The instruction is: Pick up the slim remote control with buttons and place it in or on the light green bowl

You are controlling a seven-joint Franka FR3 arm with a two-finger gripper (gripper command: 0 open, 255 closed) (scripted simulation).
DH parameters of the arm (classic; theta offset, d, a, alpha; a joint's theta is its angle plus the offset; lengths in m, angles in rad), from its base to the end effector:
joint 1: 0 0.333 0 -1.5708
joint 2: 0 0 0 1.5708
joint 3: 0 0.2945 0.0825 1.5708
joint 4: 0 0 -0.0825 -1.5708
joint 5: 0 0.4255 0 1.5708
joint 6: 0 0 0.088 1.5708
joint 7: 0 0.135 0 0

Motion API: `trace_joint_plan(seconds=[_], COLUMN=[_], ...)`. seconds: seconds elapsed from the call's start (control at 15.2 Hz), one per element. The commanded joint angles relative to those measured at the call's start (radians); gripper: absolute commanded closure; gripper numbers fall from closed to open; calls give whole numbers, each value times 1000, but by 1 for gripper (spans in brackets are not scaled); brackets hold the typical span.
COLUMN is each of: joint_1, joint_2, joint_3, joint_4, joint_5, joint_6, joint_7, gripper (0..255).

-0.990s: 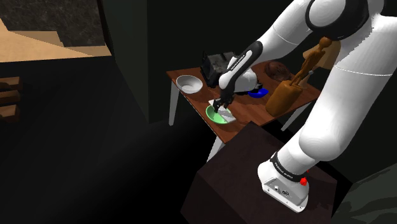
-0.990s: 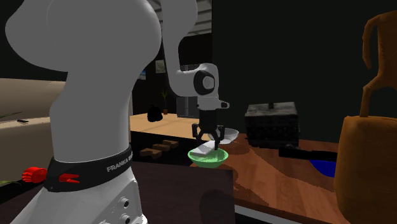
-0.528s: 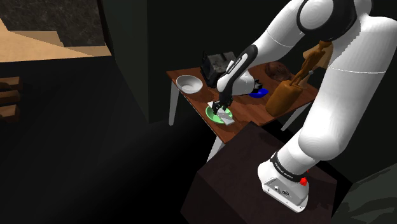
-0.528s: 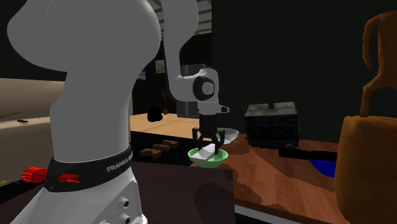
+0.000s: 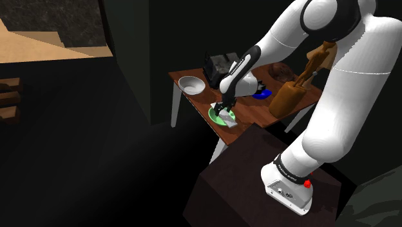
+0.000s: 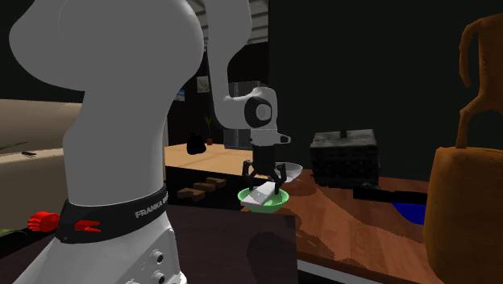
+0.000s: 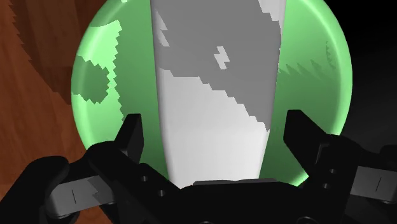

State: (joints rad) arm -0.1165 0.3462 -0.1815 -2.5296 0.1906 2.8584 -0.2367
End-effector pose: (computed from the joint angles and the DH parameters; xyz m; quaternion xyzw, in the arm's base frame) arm 0.4292 -0.1536 0.0599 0.9931 -0.1169 -0.0043 0.0035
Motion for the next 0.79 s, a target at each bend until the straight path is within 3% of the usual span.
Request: trace_joint_plan(seconds=[0.0, 0.26, 0.73], joint_1=[0, 55, 53], joint_2=[0, -150, -150], joint_3=[0, -72, -70], joint_4=[0, -25, -25], joint_5=[0, -88, -89], joint_6=[0, -123, -123], joint_7=[0, 66, 66], gripper=[0, 0, 0])
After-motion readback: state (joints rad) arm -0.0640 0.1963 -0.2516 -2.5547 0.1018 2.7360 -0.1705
